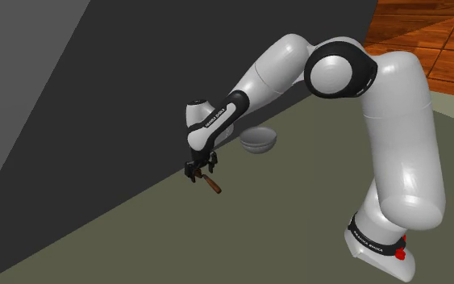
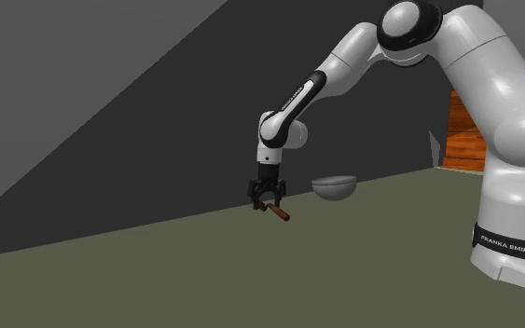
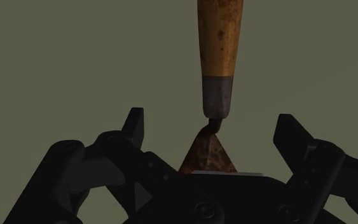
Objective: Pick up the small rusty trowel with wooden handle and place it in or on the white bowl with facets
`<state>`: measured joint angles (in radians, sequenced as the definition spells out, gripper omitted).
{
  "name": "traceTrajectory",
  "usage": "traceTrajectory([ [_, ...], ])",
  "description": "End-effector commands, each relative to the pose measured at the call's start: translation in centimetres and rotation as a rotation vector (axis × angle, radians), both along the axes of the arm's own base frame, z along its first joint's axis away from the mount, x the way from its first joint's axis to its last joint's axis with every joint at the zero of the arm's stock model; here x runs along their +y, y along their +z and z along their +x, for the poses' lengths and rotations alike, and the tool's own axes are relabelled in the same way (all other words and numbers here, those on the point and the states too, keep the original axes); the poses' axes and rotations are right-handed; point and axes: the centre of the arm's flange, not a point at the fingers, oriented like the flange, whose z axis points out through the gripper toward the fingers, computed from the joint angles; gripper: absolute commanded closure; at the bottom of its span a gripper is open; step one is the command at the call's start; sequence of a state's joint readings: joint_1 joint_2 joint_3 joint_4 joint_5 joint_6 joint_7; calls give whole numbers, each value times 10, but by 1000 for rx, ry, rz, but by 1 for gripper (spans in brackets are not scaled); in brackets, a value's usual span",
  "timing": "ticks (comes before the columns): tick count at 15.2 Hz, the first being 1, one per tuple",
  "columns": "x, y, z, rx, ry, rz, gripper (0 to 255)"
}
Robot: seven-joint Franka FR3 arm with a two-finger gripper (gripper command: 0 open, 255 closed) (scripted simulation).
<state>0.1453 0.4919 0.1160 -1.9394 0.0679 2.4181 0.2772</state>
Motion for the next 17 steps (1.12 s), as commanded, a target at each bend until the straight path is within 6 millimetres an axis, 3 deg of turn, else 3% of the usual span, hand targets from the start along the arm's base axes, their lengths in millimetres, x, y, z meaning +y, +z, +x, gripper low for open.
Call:
traceTrajectory([
  [1,0,0,0,0,0,0,0],
  [2,0,0,0,0,0,0,255],
  [11,0,0,0,0,0,0,255],
  [17,0,32,0,0,0,0,255],
])
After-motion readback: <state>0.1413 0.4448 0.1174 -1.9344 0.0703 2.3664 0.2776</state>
